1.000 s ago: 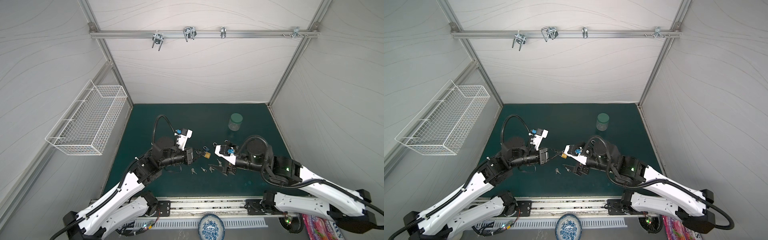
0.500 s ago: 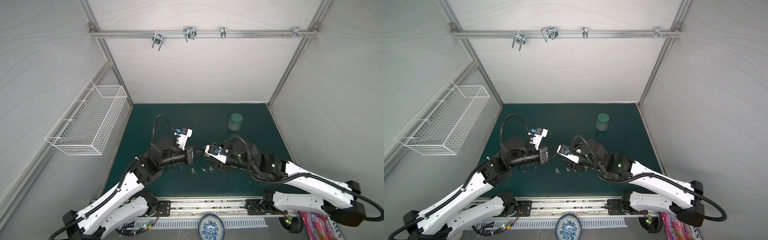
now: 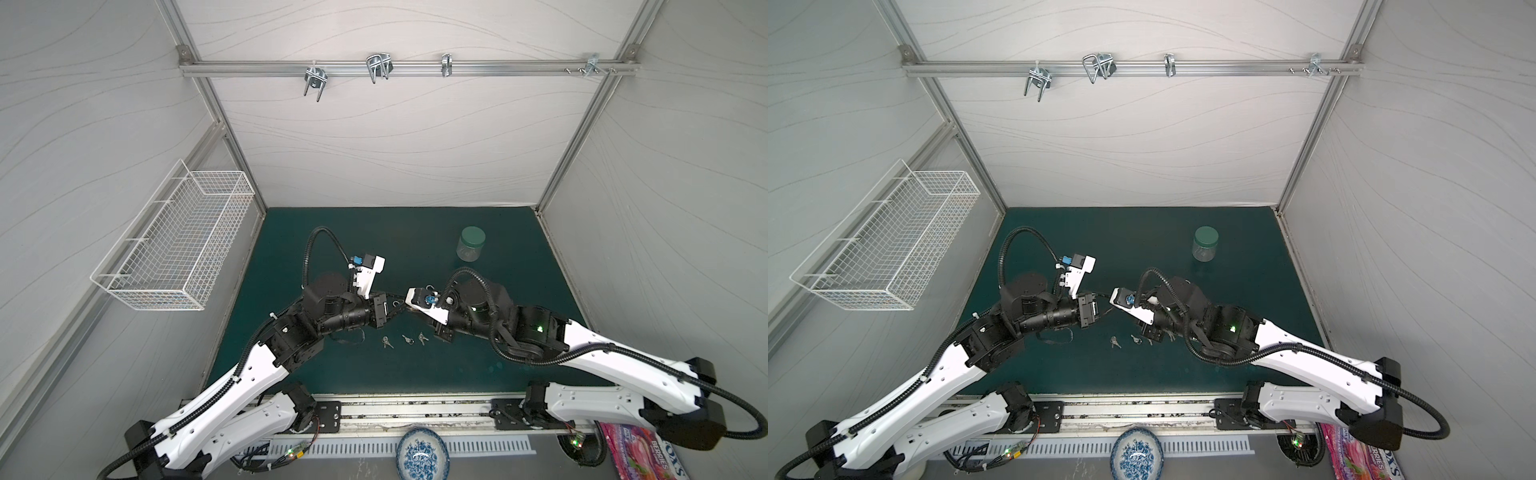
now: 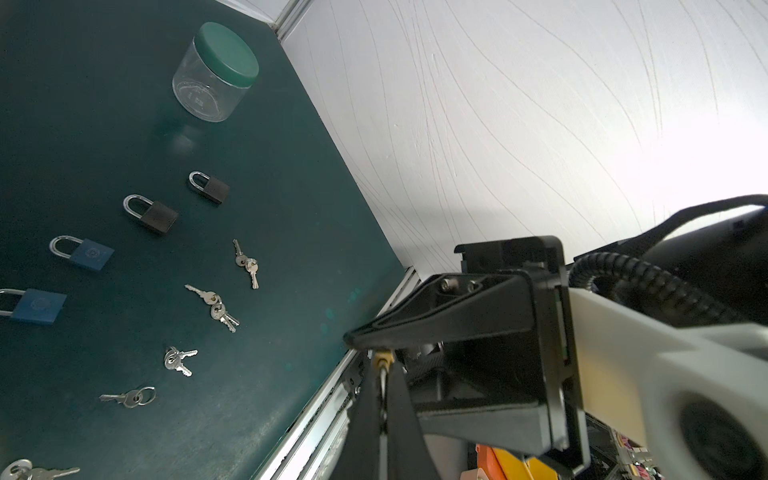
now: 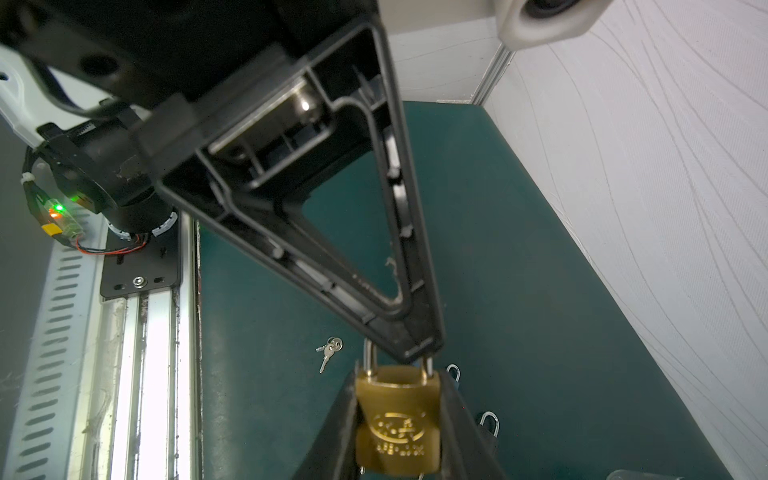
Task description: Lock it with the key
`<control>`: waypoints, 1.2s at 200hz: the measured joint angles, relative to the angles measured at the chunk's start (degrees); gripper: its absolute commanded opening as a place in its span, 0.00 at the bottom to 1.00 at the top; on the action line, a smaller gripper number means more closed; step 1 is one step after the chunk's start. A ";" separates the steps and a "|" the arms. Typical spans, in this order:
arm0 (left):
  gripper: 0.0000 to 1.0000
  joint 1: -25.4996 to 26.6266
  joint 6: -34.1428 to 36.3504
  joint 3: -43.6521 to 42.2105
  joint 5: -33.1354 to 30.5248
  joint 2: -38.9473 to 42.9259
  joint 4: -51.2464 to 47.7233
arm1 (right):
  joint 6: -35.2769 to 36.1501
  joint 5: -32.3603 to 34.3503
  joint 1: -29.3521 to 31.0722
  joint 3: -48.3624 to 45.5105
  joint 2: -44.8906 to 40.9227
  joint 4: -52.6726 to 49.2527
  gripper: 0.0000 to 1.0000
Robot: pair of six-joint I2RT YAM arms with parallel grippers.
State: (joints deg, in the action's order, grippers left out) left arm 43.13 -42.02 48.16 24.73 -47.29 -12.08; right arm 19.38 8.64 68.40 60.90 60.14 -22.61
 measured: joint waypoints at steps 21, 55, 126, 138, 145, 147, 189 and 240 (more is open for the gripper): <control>0.00 0.09 0.24 0.00 -1.18 0.59 -0.46 | -0.11 0.28 0.00 0.00 -0.02 0.17 0.00; 0.23 0.42 1.97 0.57 -3.50 3.10 -3.21 | -0.87 -0.39 0.72 -0.13 -0.20 1.44 0.00; 0.57 -12.92 5.05 5.40 -12.90 10.16 -17.77 | -7.26 -3.08 -2.54 -3.39 3.37 0.57 0.00; 0.57 -16.65 4.96 5.25 -13.70 11.52 -21.16 | -9.27 -5.38 -4.17 -3.45 6.23 0.44 0.00; 0.56 -18.56 4.81 4.74 -13.70 12.24 -22.29 | -10.47 -6.49 -5.20 -3.23 8.11 0.28 0.00; 0.56 -19.04 4.74 4.55 -13.70 12.46 -22.58 | -10.73 -6.91 -5.51 -3.13 8.74 0.20 0.00; 0.59 -29.44 1.51 -3.76 -8.83 15.41 -25.07 | -17.94 -8.63 -8.15 0.17 23.23 -0.63 0.00; 0.65 -37.53 -0.26 -8.02 -4.98 17.40 -27.45 | -23.93 -8.61 -8.39 7.72 38.38 -1.68 0.00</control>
State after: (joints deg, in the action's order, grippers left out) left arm 5.61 -42.28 40.14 19.75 -29.89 -39.53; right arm -4.56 0.03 60.01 68.62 98.52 -24.29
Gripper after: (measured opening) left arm 0.635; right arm 0.268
